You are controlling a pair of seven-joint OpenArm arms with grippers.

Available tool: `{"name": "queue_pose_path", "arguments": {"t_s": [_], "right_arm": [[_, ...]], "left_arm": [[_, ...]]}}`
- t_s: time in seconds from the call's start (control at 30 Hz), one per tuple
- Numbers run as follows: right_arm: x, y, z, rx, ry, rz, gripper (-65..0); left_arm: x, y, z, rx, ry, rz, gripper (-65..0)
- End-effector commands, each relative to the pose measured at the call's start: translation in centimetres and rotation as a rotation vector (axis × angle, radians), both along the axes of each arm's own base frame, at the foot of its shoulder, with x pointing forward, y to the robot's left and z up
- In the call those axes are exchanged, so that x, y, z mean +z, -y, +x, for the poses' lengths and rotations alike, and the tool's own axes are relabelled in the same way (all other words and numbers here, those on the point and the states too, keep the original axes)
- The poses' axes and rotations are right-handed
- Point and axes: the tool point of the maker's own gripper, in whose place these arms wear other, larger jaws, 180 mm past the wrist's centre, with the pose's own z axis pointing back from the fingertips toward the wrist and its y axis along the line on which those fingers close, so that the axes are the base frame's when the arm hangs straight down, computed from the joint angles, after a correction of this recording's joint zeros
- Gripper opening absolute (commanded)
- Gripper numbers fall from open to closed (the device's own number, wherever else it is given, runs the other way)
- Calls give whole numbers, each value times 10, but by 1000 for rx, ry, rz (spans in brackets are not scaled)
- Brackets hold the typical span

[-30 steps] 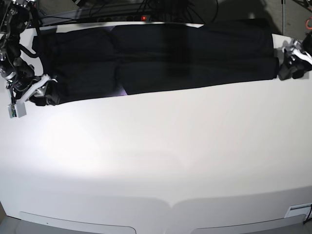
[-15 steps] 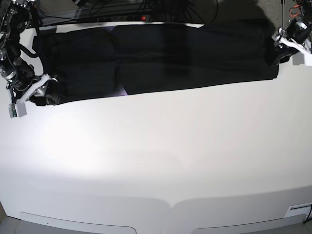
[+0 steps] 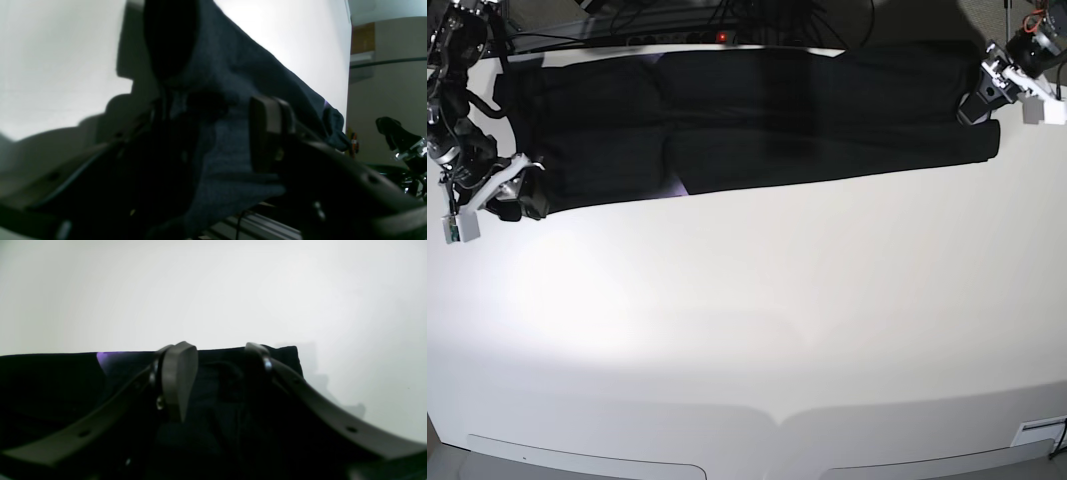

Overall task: Fold the T-shirt properly
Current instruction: 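Grasp the ends of the folded strip with both grippers, then fold the strip end held by the left gripper toward the right gripper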

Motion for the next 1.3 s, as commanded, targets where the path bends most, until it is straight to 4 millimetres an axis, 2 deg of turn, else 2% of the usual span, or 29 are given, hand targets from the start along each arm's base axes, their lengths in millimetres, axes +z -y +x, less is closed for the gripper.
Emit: {"name": "queue_pose_path", "arguments": {"t_s": [0.0, 0.07, 0.13, 0.2, 0.27, 0.3, 0.47, 0.73, 0.87, 0.93, 1.03, 1.17, 1.27], "right_arm": [[16, 0, 7, 19, 60, -5, -372], [16, 0, 7, 19, 60, -5, -372], [16, 0, 7, 19, 60, -4, -372], [16, 0, 7, 19, 60, -5, -372], [16, 0, 7, 19, 60, -5, -372], [16, 0, 7, 19, 60, -5, -372], [16, 0, 7, 19, 59, -5, -372], [16, -2, 7, 30, 60, -8, -372], [14, -6, 7, 45, 53, -7, -372], [9, -8, 6, 53, 37, -28, -372], [0, -12, 5, 75, 8, -67, -372], [-9, -31, 6, 130, -7, -71, -372], [-18, -47, 5, 182, -27, -79, -372]], "left_arm": [[-13, 3, -18, -47, -96, 20, -336], [-13, 2, -17, -39, -89, 22, -355], [-11, -1, -13, -17, -70, 28, -404], [-8, -6, -7, 17, -41, 36, -488], [-4, -13, -1, 55, -8, 46, -611], [-2, -16, 3, 79, 13, 52, -650], [14, -41, 22, 186, 120, 99, -650], [50, -83, 67, 108, 201, 258, -650], [65, -93, 83, 62, 216, 298, -650], [69, -90, 83, 22, 202, 281, -650], [78, -72, 80, -44, 206, 211, -650], [98, -33, 79, -124, 266, 81, -650], [104, 1, 78, -143, 315, 20, -650]]}}
